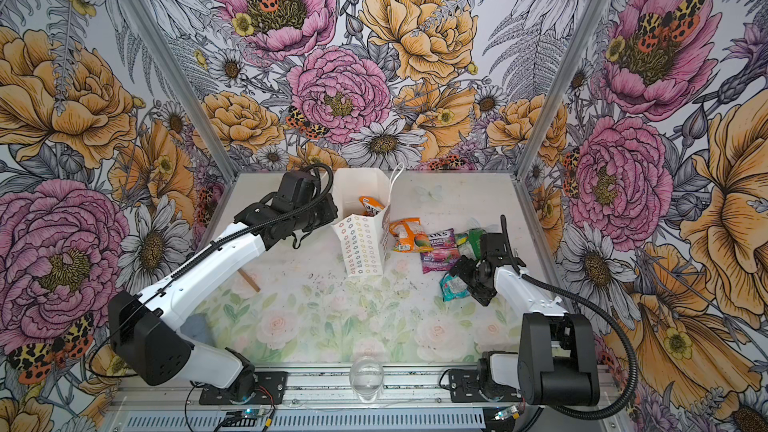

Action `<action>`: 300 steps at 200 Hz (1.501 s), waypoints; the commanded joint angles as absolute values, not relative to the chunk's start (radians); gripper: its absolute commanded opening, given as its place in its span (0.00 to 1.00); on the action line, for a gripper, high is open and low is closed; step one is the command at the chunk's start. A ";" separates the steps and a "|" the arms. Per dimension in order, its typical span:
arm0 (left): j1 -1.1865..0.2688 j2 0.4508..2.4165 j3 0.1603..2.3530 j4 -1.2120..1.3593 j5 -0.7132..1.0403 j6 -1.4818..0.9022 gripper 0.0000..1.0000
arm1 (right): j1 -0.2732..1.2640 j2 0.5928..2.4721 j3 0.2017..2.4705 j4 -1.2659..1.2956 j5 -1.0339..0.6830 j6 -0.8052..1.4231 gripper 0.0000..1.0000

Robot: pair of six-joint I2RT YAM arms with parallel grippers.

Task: Place the snacks into the paper bag
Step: 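Lower the right gripper onto the teal snack bag and close, then lift the teal snack bag with the right gripper toward the paper bag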

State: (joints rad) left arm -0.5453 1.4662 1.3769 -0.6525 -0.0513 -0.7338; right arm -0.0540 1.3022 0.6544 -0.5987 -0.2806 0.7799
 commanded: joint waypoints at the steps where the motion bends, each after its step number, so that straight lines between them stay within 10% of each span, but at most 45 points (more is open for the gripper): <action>1: -0.537 1.449 1.367 -0.655 -0.032 -0.730 0.00 | -0.058 1.320 0.631 -0.559 -0.273 0.789 0.83; 115: -0.536 1.439 1.360 -0.655 -0.038 -0.730 0.00 | -0.057 1.241 0.621 -0.542 -0.362 0.788 0.16; 221: -0.534 1.425 1.350 -0.654 -0.040 -0.730 0.00 | -0.057 1.044 0.857 -0.667 -0.519 0.729 0.00; 300: -0.538 1.428 1.353 -0.653 -0.043 -0.728 0.00 | 0.055 1.198 1.452 -0.680 -0.547 0.577 0.00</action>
